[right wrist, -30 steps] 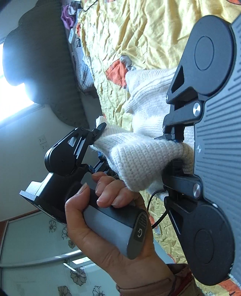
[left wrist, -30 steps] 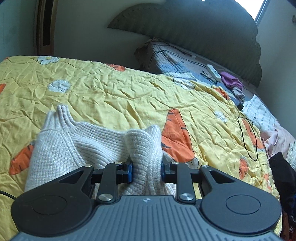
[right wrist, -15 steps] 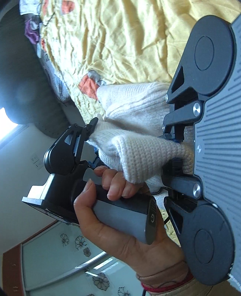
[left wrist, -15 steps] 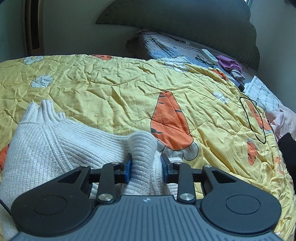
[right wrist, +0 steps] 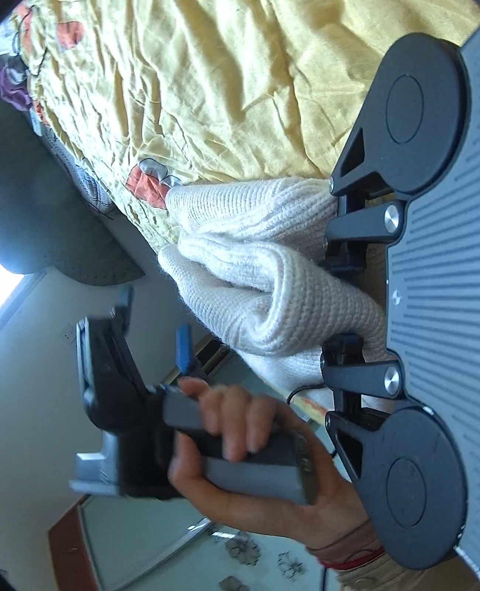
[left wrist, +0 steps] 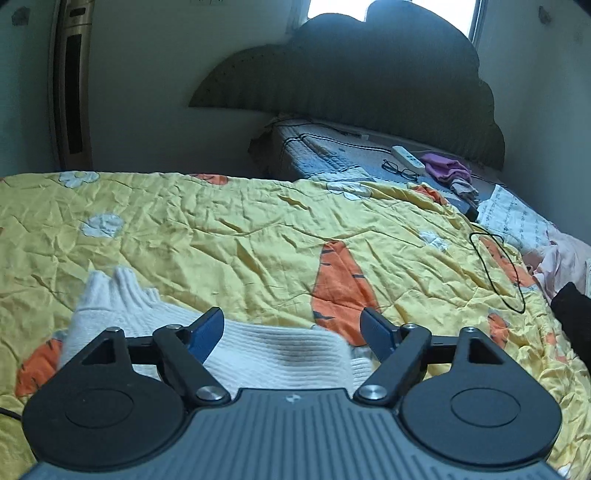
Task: Fold small clothes
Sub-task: 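Carry the lifted sweater edge over the body and lay it down with both tools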
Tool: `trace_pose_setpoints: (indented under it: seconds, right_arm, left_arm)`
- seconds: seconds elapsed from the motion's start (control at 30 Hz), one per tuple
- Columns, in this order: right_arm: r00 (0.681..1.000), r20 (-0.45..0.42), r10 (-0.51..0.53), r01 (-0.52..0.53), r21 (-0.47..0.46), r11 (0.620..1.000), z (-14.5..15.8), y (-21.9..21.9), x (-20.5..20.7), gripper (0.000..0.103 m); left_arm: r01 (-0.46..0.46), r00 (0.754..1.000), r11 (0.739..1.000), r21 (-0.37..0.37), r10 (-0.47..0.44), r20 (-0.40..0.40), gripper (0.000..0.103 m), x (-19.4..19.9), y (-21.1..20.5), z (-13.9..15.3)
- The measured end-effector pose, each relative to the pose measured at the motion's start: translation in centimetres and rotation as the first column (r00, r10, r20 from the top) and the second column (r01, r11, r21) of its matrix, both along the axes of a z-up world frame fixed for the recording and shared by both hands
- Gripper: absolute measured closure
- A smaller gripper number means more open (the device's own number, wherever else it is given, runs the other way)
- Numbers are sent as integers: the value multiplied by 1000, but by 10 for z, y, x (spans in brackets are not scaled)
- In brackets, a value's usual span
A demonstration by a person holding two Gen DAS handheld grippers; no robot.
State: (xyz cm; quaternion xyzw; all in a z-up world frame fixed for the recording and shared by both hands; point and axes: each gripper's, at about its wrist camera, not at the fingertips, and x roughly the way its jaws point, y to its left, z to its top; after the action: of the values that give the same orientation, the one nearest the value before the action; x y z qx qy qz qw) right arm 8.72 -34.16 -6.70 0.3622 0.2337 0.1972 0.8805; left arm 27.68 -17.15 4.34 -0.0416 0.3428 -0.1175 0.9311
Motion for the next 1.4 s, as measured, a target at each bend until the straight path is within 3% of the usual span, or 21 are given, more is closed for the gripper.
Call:
trace_pose_setpoints:
  seconds: [0.13, 0.23, 0.27, 0.3, 0.37, 0.4, 0.43, 0.57, 0.67, 0.77, 0.83, 0.93, 1.03, 1.13, 1.3, 1.37, 1.4]
  right_arm:
    - [1000, 6, -4, 3, 129, 992, -7, -12, 0, 51]
    - [1000, 18, -9, 5, 226, 974, -10, -21, 0, 30]
    - [1000, 26, -11, 4, 250, 968, -11, -23, 1, 29]
    - [999, 30, -14, 6, 252, 968, -11, -23, 0, 30]
    - [999, 23, -22, 18, 165, 986, -7, -18, 0, 46]
    - [999, 16, -31, 29, 99, 995, -4, -14, 0, 66]
    - [999, 9, -45, 44, 52, 998, -2, -10, -2, 76]
    - [995, -23, -97, 99, 69, 993, -3, -17, -10, 84]
    - [996, -62, -59, 61, 18, 998, -5, -12, -15, 84]
    - [997, -62, -46, 46, -1, 999, 3, -14, -20, 67]
    - [997, -31, -64, 63, -19, 998, 17, -22, -30, 49]
    - [991, 28, -131, 132, -57, 990, 44, -39, -33, 49]
    - [996, 45, -75, 77, -49, 996, 66, -48, -7, 45]
    - [998, 1, 60, -60, -21, 998, 70, -43, 42, 36]
    - [959, -171, 224, -231, -20, 973, 51, -12, 106, 36]
    - [959, -175, 224, -238, -60, 969, 49, -2, 110, 60]
    - [963, -177, 202, -224, -116, 968, 51, 3, 110, 80]
  left_arm:
    - [-4, 1000, 997, 74, 3, 19, 22, -28, 25, -6]
    - [-30, 999, 993, 118, 25, 40, 22, -52, 47, -16]
    - [-39, 998, 992, 123, 34, 44, 22, -60, 54, -19]
    - [-54, 998, 991, 121, 48, 49, 22, -68, 62, -21]
    - [-76, 996, 991, 114, 70, 57, 22, -81, 75, -26]
    - [-85, 995, 990, 109, 79, 58, 22, -87, 82, -28]
    - [-95, 994, 990, 106, 90, 56, 22, -92, 87, -30]
    - [-99, 995, 989, 113, 95, 43, 22, -109, 104, -37]
    - [-94, 994, 987, 134, 87, 59, 22, -115, 107, -41]
    - [-82, 994, 987, 139, 71, 79, 22, -120, 105, -44]
    - [-66, 994, 986, 151, 51, 100, 22, -124, 99, -44]
    - [-40, 991, 983, 177, 16, 131, 22, -129, 86, -44]
    - [2, 990, 982, 188, -28, 137, 21, -134, 71, -46]
    - [39, 984, 974, 223, -76, 161, 18, -143, 57, -49]
    - [94, 976, 958, 270, -141, 163, 14, -152, 44, -57]
    - [96, 976, 956, 276, -145, 162, 12, -152, 42, -60]
    - [99, 976, 956, 277, -148, 161, 12, -153, 41, -61]
